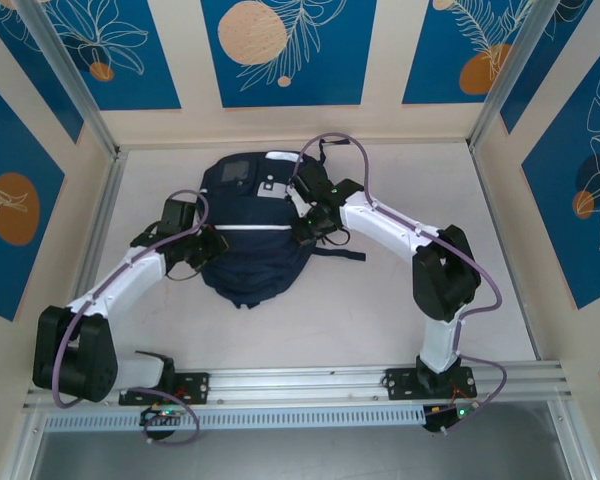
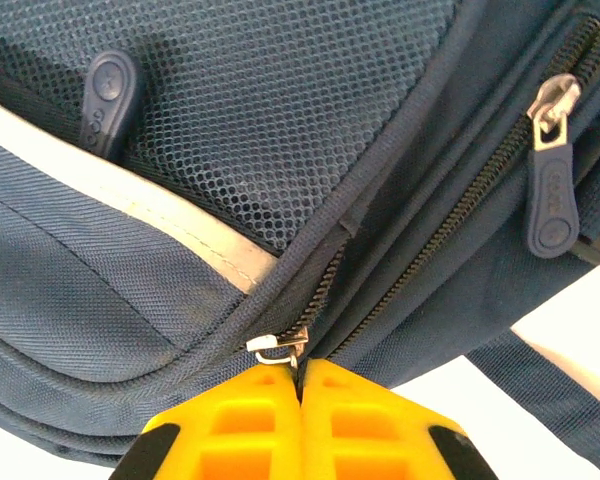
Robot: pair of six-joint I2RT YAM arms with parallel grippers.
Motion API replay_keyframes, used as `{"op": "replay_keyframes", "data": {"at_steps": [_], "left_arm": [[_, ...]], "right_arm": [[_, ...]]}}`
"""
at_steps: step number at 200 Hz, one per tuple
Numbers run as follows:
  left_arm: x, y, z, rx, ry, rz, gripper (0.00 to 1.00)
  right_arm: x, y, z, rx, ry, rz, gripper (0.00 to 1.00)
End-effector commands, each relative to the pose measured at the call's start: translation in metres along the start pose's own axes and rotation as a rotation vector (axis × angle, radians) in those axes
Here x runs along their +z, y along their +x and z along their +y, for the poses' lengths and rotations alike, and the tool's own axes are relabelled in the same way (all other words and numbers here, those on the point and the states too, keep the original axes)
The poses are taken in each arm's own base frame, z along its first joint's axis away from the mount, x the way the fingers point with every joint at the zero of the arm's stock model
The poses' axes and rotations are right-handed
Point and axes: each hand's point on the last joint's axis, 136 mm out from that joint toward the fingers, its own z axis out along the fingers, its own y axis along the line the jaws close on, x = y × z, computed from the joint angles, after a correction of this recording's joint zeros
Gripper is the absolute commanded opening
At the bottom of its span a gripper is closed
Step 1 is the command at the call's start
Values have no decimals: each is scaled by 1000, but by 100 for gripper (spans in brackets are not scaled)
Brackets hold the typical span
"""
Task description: Pack the student bag
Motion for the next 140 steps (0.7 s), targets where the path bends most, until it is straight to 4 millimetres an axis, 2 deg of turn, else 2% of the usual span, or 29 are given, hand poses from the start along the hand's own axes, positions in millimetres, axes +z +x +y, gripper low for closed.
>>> {"op": "replay_keyframes", "data": {"at_steps": [1, 9, 17, 36, 52, 70, 89, 109, 120, 140], "left_arm": [[-2, 4, 26, 41, -120, 24, 0], [-3, 4, 23, 48, -114, 26, 0], [-5, 3, 20, 54, -110, 28, 0], [-14, -1, 14, 59, -109, 14, 30], [-30, -9, 10, 67, -121, -28, 56], [-52, -21, 7, 90, -152, -100, 69], [-80, -39, 12, 127, -227, -214, 79], [-107, -58, 27, 158, -336, -354, 93], [-120, -66, 36, 182, -391, -431, 100], [-135, -77, 55, 207, -490, -556, 100]], "right_arm": [[-15, -14, -51, 135, 162, -39, 0], [-19, -13, -49, 147, 140, -33, 0], [-23, -13, -46, 161, 113, -29, 9], [-42, -11, -32, 171, 19, -56, 39], [-65, -13, -25, 173, -25, -122, 54], [-93, -15, -29, 191, -33, -213, 68], [-126, -18, -49, 206, 28, -349, 84], [-155, -14, -83, 231, 145, -492, 100], [-170, -10, -101, 257, 194, -562, 100], [-189, 1, -133, 312, 274, -655, 100]]}}
